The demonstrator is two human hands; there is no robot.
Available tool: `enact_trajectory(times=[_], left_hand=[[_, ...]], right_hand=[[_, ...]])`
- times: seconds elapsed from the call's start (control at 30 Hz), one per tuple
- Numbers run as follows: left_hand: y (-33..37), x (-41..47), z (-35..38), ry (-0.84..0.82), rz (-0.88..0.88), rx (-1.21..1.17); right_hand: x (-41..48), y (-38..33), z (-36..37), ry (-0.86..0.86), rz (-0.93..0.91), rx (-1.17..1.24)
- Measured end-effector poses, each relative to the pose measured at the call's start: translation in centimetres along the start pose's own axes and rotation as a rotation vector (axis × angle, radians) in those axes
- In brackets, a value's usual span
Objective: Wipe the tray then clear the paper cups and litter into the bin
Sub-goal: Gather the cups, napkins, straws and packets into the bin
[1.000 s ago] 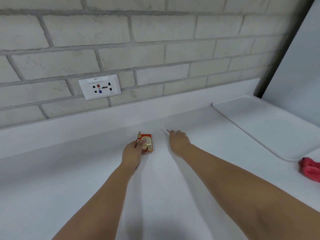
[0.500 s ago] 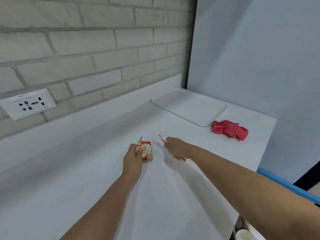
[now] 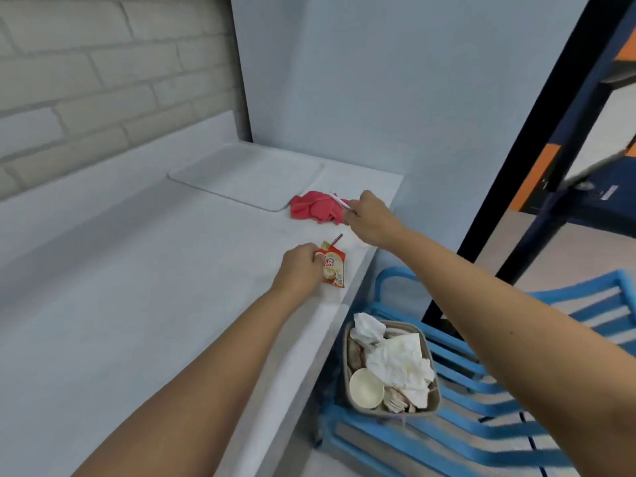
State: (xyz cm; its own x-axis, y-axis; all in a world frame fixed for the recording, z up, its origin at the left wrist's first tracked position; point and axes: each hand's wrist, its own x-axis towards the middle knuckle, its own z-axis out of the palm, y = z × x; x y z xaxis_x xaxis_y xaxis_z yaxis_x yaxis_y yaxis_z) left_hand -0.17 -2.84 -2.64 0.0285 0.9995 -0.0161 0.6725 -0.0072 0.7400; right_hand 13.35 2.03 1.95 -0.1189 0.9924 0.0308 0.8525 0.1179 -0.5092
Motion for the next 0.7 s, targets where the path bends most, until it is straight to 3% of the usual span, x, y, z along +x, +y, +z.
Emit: enact_trajectory(times=[0.17,0.4,0.6,0.7], left_hand=[[3.8,-0.5,6.8,-0.269,-0.083,0.331],[2.0,-2.2,14.0,-0.653,-0.234,0.776],[-3.0,-3.7,17.9,-0.702,-0.631,0.588],[-4.1,-4.1,19.2,-0.641,-0.644,0.489]], right_hand=[[-1.9,6.9,-1.4,-0.114,0.074,0.033],[-4.8,14.0,2.8,-0.395,0.18,0.246],[-7.4,17.0,7.6,-0.569,0.143,0.25],[-8.3,18.3,9.9,-0.616,0.14,0.247]])
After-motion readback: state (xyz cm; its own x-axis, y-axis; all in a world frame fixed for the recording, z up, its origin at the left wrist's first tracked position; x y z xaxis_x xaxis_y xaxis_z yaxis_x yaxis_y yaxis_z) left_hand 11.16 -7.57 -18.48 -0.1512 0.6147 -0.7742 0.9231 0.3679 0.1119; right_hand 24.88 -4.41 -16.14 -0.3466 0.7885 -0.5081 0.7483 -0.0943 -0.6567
